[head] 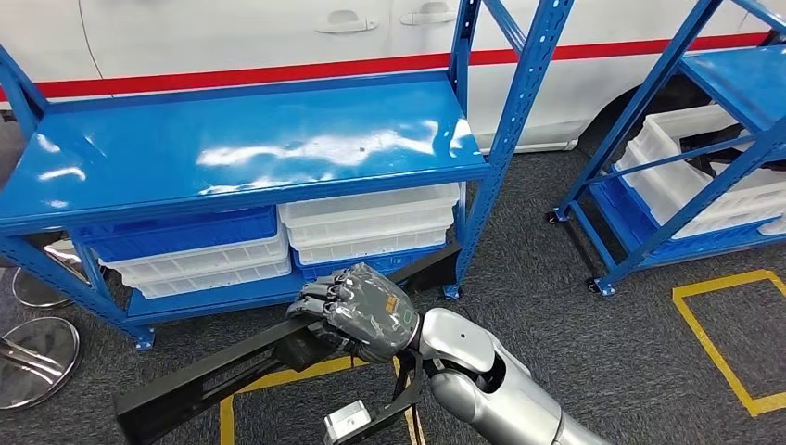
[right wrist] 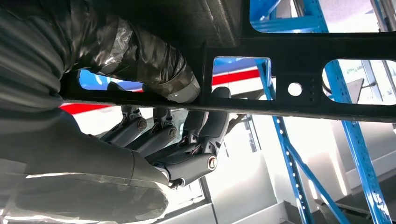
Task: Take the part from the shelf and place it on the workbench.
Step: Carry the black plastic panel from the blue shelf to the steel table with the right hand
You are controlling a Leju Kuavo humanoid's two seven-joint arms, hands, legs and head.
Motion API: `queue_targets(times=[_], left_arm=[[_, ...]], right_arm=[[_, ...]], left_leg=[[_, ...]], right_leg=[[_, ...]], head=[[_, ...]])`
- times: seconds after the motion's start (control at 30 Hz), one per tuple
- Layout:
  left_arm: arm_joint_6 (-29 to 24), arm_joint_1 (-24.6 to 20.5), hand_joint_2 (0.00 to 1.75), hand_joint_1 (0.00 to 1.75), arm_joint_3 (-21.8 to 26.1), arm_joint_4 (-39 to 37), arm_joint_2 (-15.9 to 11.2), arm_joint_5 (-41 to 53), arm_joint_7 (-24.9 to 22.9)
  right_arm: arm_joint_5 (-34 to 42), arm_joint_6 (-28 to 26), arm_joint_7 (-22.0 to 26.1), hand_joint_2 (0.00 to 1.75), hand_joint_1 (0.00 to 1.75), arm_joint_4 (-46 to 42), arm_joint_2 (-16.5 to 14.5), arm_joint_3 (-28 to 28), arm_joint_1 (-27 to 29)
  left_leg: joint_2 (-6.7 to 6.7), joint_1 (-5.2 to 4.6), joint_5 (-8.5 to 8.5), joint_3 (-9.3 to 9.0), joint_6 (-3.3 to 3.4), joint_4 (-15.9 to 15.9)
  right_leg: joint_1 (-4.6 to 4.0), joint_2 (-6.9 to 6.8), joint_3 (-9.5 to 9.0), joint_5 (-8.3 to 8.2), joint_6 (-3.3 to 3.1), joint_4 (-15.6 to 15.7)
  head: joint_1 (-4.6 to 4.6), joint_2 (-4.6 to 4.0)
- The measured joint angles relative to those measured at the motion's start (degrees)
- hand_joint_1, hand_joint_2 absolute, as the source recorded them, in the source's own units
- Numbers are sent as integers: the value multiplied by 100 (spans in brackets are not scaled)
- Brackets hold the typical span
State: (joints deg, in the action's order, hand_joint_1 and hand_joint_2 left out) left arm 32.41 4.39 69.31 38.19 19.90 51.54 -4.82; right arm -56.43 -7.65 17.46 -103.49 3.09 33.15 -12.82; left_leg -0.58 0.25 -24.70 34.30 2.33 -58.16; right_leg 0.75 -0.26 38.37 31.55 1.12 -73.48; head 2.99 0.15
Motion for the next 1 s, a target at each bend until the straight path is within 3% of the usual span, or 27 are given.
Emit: queue_targets(times=[0.03, 0.1, 0.17, 0.23, 0.27, 0.33, 0.4, 0.43, 0.47, 0.5, 0.57, 0.63, 0.67, 0.73, 0.77, 0.83, 0.9, 0.93, 0.97, 1.0], left_arm=[[0, 3, 0, 0, -7, 1, 4, 0, -1], [0, 7, 0, 0, -17, 3, 17, -1, -1], [1, 13, 0, 0, -22, 8, 25, -3, -1], [1, 28, 0, 0, -23, 15, 22, -25, -17], [1, 38, 0, 0, -26, 23, 20, -64, -43], [-3, 79, 0, 0, -72, 52, 15, -233, -156], [-14, 140, 0, 0, -197, 104, 11, -489, -305], [-19, 169, 0, 0, -267, 134, 9, -595, -365], [-23, 197, 0, 0, -332, 162, 7, -672, -404], [-26, 221, 0, 0, -386, 188, 4, -722, -431], [-32, 260, 0, 0, -489, 243, -1, -818, -473], [-37, 287, 0, 0, -599, 301, -5, -931, -514], [-41, 305, 0, 0, -654, 325, -7, -991, -536], [-60, 356, 0, 0, -760, 366, -5, -1148, -600], [-77, 384, 0, 0, -822, 393, -3, -1251, -645], [-109, 446, 0, 0, -973, 460, 4, -1480, -746], [-139, 518, 0, 0, -1145, 540, 7, -1702, -839], [-156, 554, 0, 0, -1231, 576, 9, -1804, -884], [-175, 590, 0, 0, -1319, 614, 10, -1904, -929], [-196, 625, 0, 0, -1403, 651, 11, -1991, -972]], right_arm=[[0, -1, 0, 175, 175, -1, 1, -1, 3], [-1, -3, 0, 175, 175, -3, 1, -2, 0], [-2, -9, -1, 175, 175, -6, 1, -4, -1], [-3, -14, -4, 175, 175, -6, 2, -6, 0], [-4, -14, -7, 175, 175, -5, 1, -6, 0], [-5, -13, -18, 175, 175, -4, -2, -6, 7], [-7, -11, -40, 175, 175, 3, -3, -6, 27], [-7, -11, -50, 175, 175, 8, -3, -6, 40], [-7, -11, -55, 175, 175, 14, -3, -6, 51], [-5, -10, -56, 175, 175, 18, -3, -7, 57], [16, 3, -58, 175, 175, 19, -3, -16, 57], [60, 36, -62, 175, 175, 18, -3, -45, 43], [83, 56, -64, 175, 175, 17, -3, -61, 27], [112, 95, -66, 175, 175, 19, -2, -85, -5], [119, 113, -66, 175, 175, 20, -1, -95, -18], [125, 144, -66, 175, 175, 26, 1, -111, -37], [133, 170, -67, 175, 175, 30, 0, -117, -56], [138, 182, -69, 175, 175, 34, -1, -119, -61], [143, 192, -72, 175, 175, 40, -1, -119, -64], [146, 199, -75, 175, 175, 48, -1, -119, -67]], left_leg=[[2, -4, 46, 74, -12, -23], [10, -24, 127, 168, -53, -58], [12, -31, 217, 192, -117, -52], [15, -21, 266, 210, -190, -52], [21, -14, 182, 248, -224, -111], [34, 4, -294, 396, -281, -530], [34, 12, -807, 567, -329, -1252], [34, 15, -896, 598, -345, -1542], [34, 19, -837, 547, -352, -1670], [34, 22, -679, 398, -351, -1595], [36, 20, -453, -150, -322, -917], [47, -1, -528, -613, -265, -197], [52, -15, -591, -696, -233, -25], [44, -14, -522, -662, -153, 43], [31, -3, -458, -618, -109, 59], [5, 21, -301, -484, -31, 92], [0, 12, -165, -311, -4, 83], [-1, 8, -105, -221, -5, 73], [-2, 4, -48, -130, -10, 57], [-3, 3, 3, -42, -18, 36]], right_leg=[[-2, 0, -278, -150, -24, 316], [-26, 2, -876, -164, -81, 1149], [-61, 7, -1134, -63, -125, 1601], [-56, -1, -1087, -144, -183, 1654], [-45, -12, -1042, -200, -226, 1663], [-25, -34, -913, -328, -301, 1672], [-34, -36, -734, -451, -329, 1643], [-39, -38, -639, -508, -327, 1621], [-42, -40, -539, -563, -321, 1593], [-42, -41, -439, -611, -310, 1557], [-46, -40, -266, -691, -275, 1472], [-55, -44, -177, -763, -217, 1415], [-55, -47, -164, -805, -183, 1412], [-46, -46, -146, -883, -114, 1430], [-41, -35, -112, -825, -81, 1400], [-29, -12, 13, -392, -25, 1079], [-14, -5, 162, 168, 13, 402], [-8, -5, 197, 278, 25, 91], [-5, -5, 169, 253, 29, -98], [-4, -5, 51, 110, 24, -87]], head=[[-1, 0], [-2, 0], [-2, 0], [-2, 0], [-2, -1], [-2, -1], [-2, 0], [-2, 0], [-2, 0], [-2, 0], [-2, 0], [-2, 0], [-2, 0], [-2, 0], [-1, 0], [0, -1], [0, -1], [0, 0], [0, 0], [0, 0]])
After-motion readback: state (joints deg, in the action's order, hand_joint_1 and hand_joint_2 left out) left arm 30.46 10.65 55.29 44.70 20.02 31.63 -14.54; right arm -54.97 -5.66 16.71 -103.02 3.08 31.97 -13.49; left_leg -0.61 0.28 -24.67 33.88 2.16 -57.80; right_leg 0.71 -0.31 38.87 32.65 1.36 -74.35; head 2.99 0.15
